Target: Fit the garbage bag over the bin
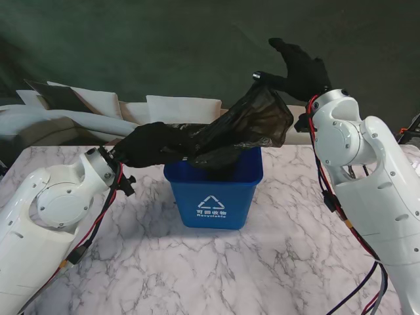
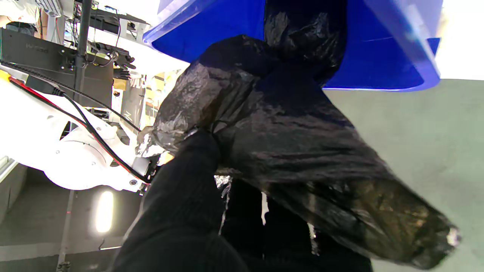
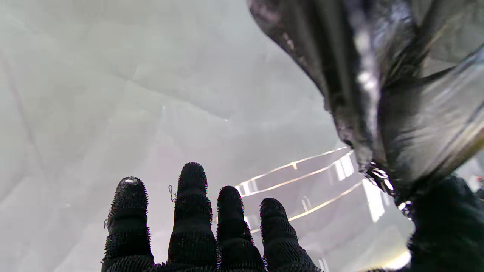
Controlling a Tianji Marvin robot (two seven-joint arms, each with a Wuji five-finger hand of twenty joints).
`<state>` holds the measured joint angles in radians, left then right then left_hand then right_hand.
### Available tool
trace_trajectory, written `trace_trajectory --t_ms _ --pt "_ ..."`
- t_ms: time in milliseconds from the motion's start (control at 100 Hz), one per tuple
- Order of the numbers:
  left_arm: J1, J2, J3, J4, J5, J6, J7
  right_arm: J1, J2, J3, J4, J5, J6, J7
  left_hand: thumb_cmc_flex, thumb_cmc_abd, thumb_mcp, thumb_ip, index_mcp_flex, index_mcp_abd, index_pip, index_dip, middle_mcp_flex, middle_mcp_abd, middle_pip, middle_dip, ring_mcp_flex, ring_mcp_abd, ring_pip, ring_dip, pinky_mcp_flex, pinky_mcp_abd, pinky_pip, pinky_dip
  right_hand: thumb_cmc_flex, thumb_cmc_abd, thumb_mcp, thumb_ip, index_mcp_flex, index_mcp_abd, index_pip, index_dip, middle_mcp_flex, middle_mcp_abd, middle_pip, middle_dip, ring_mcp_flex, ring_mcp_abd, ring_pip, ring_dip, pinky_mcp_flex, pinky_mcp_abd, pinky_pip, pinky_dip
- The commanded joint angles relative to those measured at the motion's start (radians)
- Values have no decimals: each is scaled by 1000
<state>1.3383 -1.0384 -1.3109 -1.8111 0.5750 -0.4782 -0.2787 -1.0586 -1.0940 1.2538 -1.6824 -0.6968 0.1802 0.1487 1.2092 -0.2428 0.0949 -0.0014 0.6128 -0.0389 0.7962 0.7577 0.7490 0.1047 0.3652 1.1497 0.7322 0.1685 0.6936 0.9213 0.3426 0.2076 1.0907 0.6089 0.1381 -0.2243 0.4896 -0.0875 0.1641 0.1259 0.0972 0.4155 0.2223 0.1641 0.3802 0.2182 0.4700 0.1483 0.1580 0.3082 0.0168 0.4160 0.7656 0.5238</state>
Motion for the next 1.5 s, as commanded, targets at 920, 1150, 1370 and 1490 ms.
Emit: trace_trajectory --t_ms 920,1150,1370,1490 --pt "-24 3 10 15 -3 27 -39 -58 -28 92 -48 88 73 -105 82 41 49 2 25 -57 67 36 18 -6 15 16 7 2 32 22 2 -8 6 23 313 168 -223 49 -25 -107 118 39 -20 -49 71 27 -31 -23 -11 1 16 -60 13 37" --pt "-39 3 14 17 -1 45 -45 -268 -18 289 -193 16 -116 -166 82 41 51 3 24 -55 64 35 19 -4 16 17 7 3 37 25 3 -7 7 24 489 137 -254 73 1 -160 207 28 24 -56 81 32 -17 -28 8 -6 29 -66 29 17" --pt "-60 -1 31 32 -1 67 -37 -495 -17 429 -333 -2 -269 -190 82 40 52 4 24 -52 62 35 20 -2 16 18 8 4 40 25 4 -6 9 25 420 106 -227 67 101 -65 243 -17 98 -41 103 48 1 -16 12 -7 40 -56 38 3" --pt "-70 -4 41 39 -1 78 -29 -617 -22 479 -392 -13 -337 -219 82 40 52 5 25 -51 62 35 21 0 16 18 8 6 43 26 4 -6 10 26 335 61 -168 61 139 -51 230 -39 125 -35 93 47 8 -6 6 -6 42 -47 40 -4"
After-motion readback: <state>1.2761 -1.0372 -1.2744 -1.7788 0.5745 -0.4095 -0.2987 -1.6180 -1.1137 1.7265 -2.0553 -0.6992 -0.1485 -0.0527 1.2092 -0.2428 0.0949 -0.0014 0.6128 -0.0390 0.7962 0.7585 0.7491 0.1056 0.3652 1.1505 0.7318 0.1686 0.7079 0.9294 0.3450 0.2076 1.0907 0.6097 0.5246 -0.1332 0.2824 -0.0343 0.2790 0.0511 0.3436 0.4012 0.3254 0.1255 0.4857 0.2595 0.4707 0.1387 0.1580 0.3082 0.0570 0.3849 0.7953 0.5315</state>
